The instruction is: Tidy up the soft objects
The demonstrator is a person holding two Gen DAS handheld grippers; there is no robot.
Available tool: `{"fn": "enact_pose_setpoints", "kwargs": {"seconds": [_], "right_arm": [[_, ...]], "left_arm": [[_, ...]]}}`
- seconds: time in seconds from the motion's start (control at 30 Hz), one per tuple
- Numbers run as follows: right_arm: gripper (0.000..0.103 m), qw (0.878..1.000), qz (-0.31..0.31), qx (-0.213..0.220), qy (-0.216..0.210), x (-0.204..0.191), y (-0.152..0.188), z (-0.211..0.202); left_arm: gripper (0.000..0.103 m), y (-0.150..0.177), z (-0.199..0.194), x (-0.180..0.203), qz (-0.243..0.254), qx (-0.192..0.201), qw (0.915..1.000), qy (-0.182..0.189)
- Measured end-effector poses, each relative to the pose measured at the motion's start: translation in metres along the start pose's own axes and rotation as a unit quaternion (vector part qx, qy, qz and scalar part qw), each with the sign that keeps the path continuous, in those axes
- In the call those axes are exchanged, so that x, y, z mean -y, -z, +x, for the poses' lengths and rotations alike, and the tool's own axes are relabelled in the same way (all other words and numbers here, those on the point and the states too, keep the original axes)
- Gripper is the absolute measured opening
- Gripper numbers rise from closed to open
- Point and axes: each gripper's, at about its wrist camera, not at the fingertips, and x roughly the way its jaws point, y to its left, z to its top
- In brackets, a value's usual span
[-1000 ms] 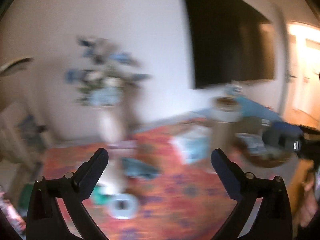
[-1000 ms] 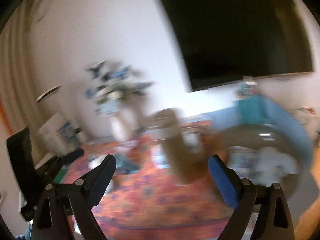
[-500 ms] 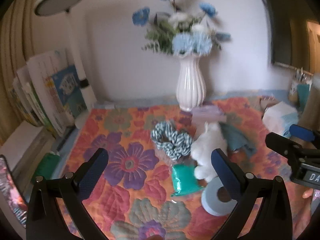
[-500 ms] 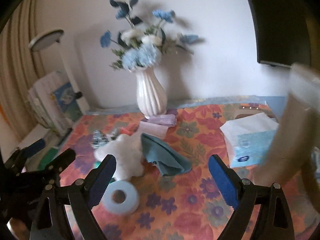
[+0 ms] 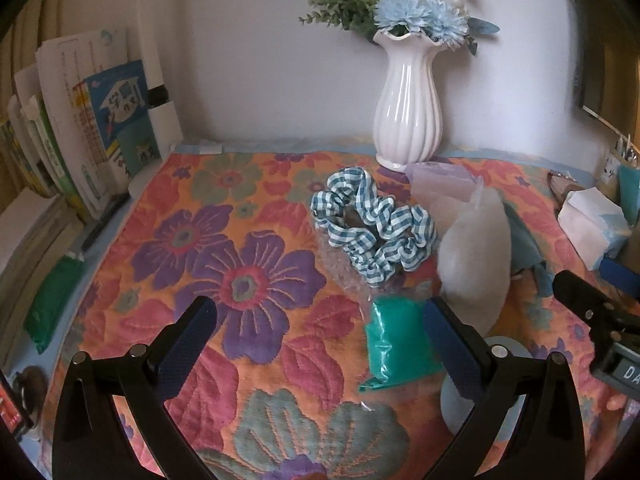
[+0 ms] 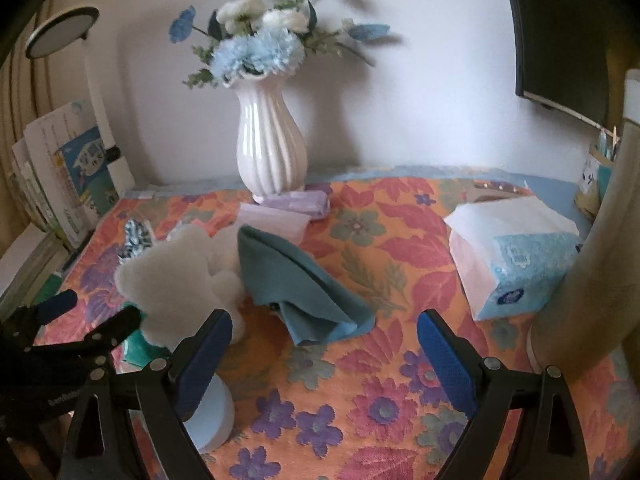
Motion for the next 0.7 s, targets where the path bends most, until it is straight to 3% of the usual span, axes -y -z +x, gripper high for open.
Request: {"fn": "enact_pose_setpoints", "kwargs": {"seconds": [0.3,0.7], "right_arm": [[0.101,0.999,-0.028,-0.005,0.03,-0.012,0.002,0.004],[0.101,0.999,-0.026,-0.012,0.035,-0.012,0.001,0.006]], "left_arm": [[0.103,0.002,-0.002,0.007,0.019,0.004,0.9998,-0.004],[0.103,0.002,-0.001,0.005,0.014,0.0,0.9999,-0.003]]}}
